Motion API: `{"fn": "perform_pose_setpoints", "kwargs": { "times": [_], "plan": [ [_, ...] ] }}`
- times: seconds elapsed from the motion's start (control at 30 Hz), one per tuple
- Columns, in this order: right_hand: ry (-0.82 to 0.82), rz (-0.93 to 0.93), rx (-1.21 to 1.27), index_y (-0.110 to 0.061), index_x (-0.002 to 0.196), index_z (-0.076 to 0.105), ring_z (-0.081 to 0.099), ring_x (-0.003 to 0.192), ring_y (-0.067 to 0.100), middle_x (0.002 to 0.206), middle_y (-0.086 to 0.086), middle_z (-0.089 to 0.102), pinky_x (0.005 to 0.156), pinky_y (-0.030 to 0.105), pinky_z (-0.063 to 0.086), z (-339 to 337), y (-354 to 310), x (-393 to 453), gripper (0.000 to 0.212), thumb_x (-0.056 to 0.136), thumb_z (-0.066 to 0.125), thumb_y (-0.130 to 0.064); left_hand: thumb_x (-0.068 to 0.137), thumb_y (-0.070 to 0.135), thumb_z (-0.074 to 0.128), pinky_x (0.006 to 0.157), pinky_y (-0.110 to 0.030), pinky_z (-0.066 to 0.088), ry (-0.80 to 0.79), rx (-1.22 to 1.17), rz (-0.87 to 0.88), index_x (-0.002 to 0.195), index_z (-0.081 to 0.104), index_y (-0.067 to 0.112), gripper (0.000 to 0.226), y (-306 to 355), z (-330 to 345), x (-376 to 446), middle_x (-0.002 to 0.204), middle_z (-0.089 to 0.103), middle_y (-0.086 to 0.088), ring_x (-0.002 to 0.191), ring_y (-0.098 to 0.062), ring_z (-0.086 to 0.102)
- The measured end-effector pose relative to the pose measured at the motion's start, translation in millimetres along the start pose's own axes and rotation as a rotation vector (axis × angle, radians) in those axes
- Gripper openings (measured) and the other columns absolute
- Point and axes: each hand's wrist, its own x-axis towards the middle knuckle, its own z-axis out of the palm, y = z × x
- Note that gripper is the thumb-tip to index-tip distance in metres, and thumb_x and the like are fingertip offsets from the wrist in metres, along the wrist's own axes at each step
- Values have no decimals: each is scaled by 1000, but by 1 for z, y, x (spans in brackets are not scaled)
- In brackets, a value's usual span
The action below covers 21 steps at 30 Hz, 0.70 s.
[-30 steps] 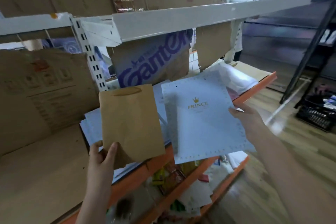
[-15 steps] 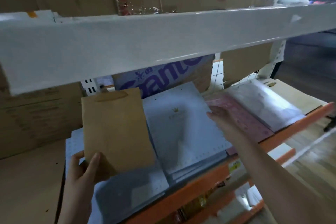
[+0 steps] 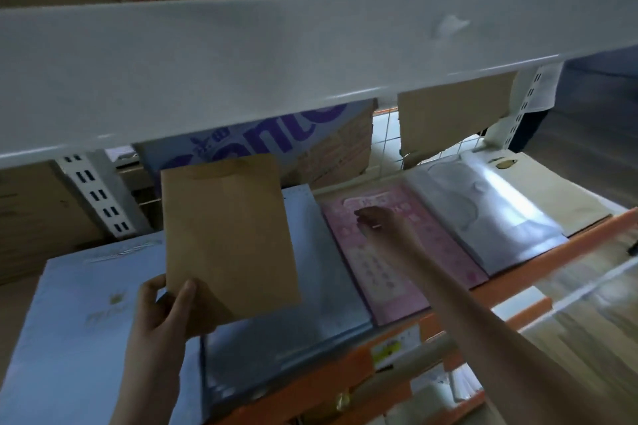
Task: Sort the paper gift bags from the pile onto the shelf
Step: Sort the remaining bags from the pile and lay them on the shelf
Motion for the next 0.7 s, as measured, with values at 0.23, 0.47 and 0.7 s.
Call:
{"fn": "perform_pose_setpoints", "kwargs": {
  "times": [0.23, 0.47, 0.7],
  "plan": [
    [44, -111, -152, -8, 114, 65, 62, 105, 28, 118, 13, 64, 91, 29, 45, -97, 85, 31, 27, 89, 54, -10, 96, 19, 48, 70, -45, 54, -50, 45, -24, 108, 46, 13, 13, -27, 136, -39, 107, 58, -17, 88, -32, 58],
    [105, -94, -257, -7, 112, 66, 61, 103, 29, 117, 12, 65, 84, 25, 41, -217, 193, 57, 26, 88, 54, -8, 98, 18, 44, 59, -33, 59, -199, 1, -67, 108, 45, 18, 10, -36, 297, -97, 103, 56, -2, 86, -22, 61],
    [179, 9, -312, -7, 109, 66, 58, 107, 29, 113, 13, 66, 89, 33, 42, -301, 274, 78, 26, 88, 52, -12, 98, 15, 42, 53, -27, 55, -233, 66, -28, 105, 42, 14, 7, -47, 441, -124, 103, 54, -10, 77, -15, 55]
  ]
}}
